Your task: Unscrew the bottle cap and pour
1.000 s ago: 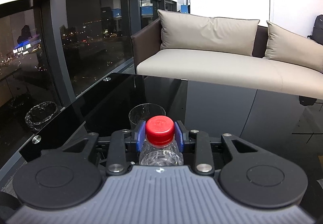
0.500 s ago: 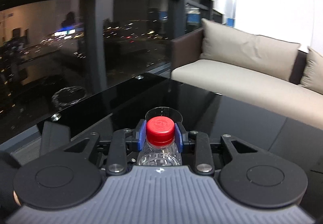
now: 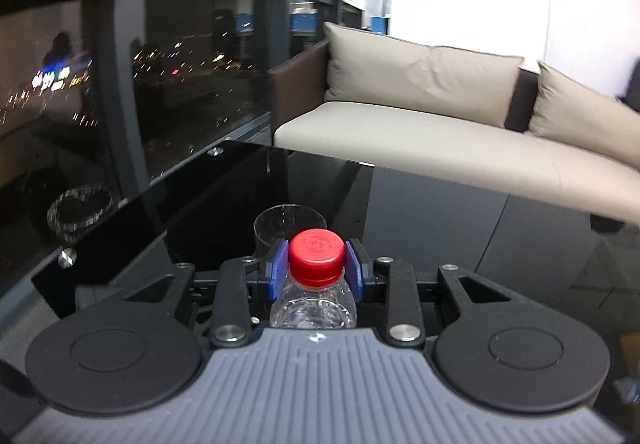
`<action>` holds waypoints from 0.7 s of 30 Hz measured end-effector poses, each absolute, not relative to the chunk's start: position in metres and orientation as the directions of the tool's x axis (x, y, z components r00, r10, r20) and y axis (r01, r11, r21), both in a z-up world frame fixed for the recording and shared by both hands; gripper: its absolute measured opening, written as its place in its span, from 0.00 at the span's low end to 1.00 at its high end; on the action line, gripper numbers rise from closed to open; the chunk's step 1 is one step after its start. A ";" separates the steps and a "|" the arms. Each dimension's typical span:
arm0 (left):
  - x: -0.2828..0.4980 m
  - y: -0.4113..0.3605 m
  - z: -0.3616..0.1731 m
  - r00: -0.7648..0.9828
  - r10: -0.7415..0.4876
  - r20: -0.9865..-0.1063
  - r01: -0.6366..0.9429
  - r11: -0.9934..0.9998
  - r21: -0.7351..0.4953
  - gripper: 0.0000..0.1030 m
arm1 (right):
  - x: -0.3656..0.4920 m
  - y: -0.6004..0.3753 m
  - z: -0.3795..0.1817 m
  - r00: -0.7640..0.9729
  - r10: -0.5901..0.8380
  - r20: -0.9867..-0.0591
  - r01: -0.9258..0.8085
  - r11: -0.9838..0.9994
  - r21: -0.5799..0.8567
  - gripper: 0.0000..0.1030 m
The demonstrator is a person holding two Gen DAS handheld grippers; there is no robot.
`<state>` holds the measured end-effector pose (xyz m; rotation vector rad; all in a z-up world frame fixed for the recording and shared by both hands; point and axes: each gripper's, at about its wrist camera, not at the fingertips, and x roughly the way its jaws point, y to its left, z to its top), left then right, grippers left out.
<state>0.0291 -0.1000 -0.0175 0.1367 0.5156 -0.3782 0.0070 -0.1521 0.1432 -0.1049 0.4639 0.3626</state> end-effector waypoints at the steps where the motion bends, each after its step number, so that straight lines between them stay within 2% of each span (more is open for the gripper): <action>1: 0.029 -0.100 -0.017 0.803 -0.318 -0.505 0.386 0.922 0.033 0.54 | 0.007 -0.151 0.143 0.835 0.312 -0.453 -0.357 0.934 -0.013 0.32; 10: 0.028 -0.098 -0.017 0.805 -0.315 -0.502 0.382 0.923 0.035 0.54 | 0.005 -0.142 0.140 0.852 0.299 -0.431 -0.343 0.939 -0.028 0.31; 21: 0.027 -0.094 -0.017 0.805 -0.320 -0.499 0.385 0.922 0.030 0.54 | 0.013 -0.163 0.140 0.795 0.429 -0.429 -0.488 0.872 -0.033 0.30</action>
